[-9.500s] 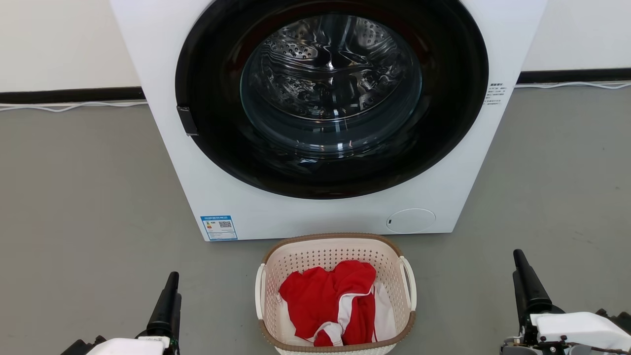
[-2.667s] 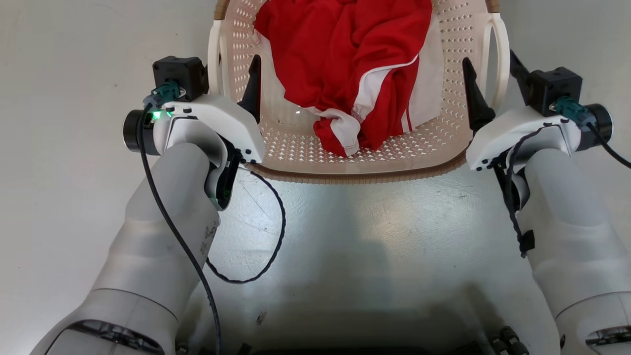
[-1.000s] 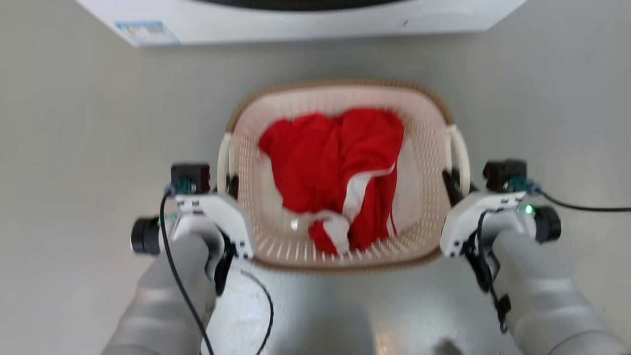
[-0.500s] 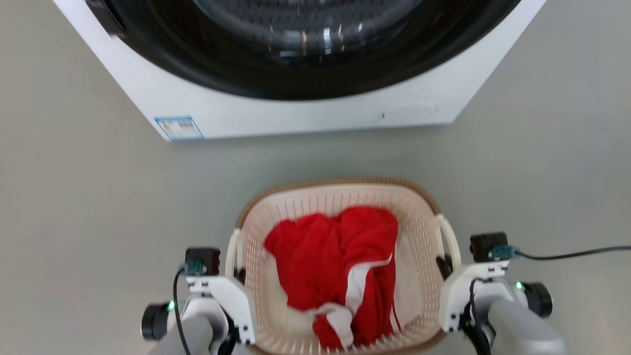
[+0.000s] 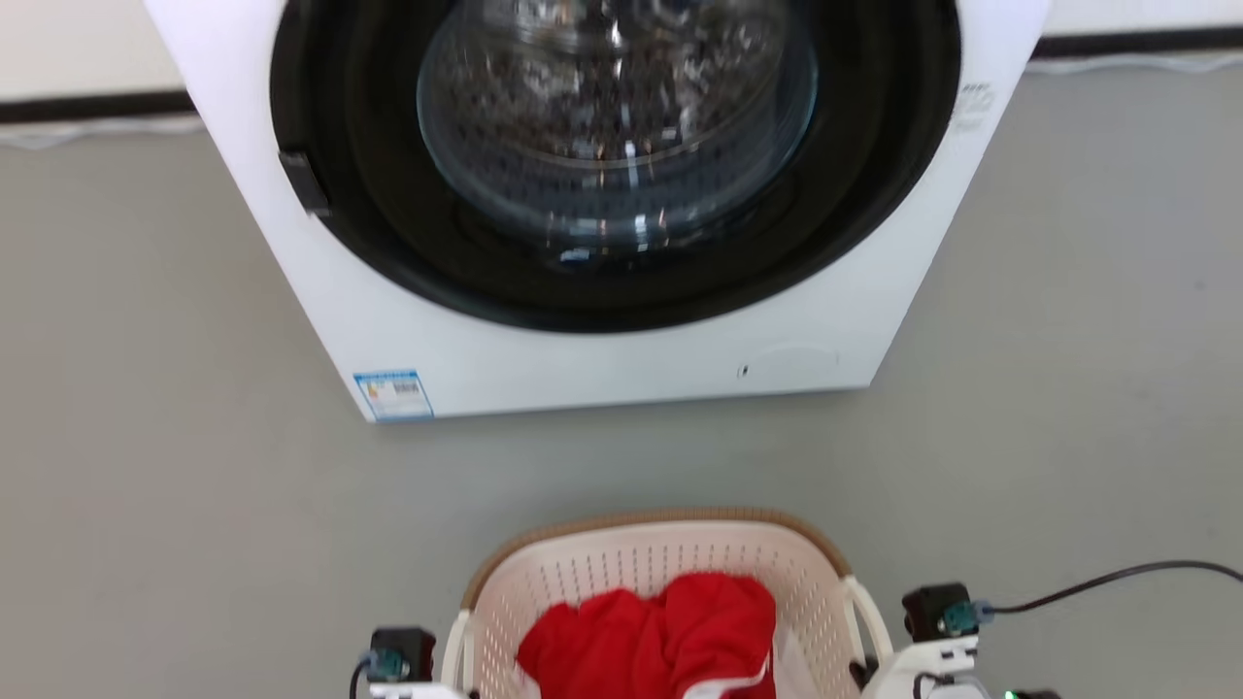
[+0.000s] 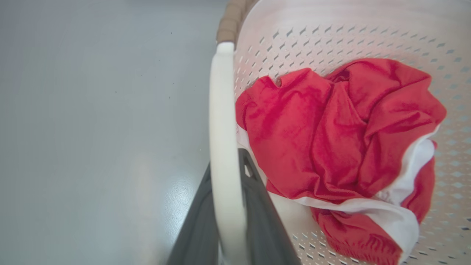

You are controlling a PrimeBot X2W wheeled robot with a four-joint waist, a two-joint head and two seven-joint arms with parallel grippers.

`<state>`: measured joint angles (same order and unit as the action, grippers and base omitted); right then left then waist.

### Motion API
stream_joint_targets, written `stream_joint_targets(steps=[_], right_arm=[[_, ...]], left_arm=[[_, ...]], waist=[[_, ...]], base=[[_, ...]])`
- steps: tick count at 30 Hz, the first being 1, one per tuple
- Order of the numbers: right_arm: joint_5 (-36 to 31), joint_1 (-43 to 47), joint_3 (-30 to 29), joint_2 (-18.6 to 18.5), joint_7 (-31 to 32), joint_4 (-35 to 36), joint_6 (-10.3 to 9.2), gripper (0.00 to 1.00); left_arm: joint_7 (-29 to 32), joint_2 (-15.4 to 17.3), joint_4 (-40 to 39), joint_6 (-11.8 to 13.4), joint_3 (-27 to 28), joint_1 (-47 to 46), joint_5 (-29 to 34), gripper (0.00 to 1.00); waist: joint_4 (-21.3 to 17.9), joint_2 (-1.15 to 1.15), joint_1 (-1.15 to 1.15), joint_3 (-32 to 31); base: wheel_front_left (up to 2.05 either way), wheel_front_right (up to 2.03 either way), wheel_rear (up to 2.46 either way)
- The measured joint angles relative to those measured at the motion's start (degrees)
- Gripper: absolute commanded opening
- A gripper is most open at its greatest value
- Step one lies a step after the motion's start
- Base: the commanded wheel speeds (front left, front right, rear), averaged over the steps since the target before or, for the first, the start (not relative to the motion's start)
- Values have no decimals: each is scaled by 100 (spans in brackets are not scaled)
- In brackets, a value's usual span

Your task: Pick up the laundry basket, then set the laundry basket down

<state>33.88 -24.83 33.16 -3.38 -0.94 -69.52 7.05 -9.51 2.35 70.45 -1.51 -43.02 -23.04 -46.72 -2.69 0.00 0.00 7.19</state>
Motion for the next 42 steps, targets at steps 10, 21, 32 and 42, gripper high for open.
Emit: stream_joint_targets(steps=[10,21,32,42], right_arm=[[325,398,369,-16,274,15,-1,0],[497,397,544,-44,288,-20,-5,0],[646,393,664,-42,268,-99,-5,0],[769,383,800,-37,260,-110,-5,0]], left_arm=[[145,18,-14,9,-255,523,-337,0],[151,48,-113,83,-499,528,-631,0],[125,48,-96,83,-665,530,-801,0],[88,45,-29,83,-790,529,-982,0]], waist=[[-133,0,0,-613],[-130,0,0,-746],[-82,0,0,-779],[-84,0,0,-781]], base=[[0,0,0],[0,0,0],[0,0,0],[0,0,0]])
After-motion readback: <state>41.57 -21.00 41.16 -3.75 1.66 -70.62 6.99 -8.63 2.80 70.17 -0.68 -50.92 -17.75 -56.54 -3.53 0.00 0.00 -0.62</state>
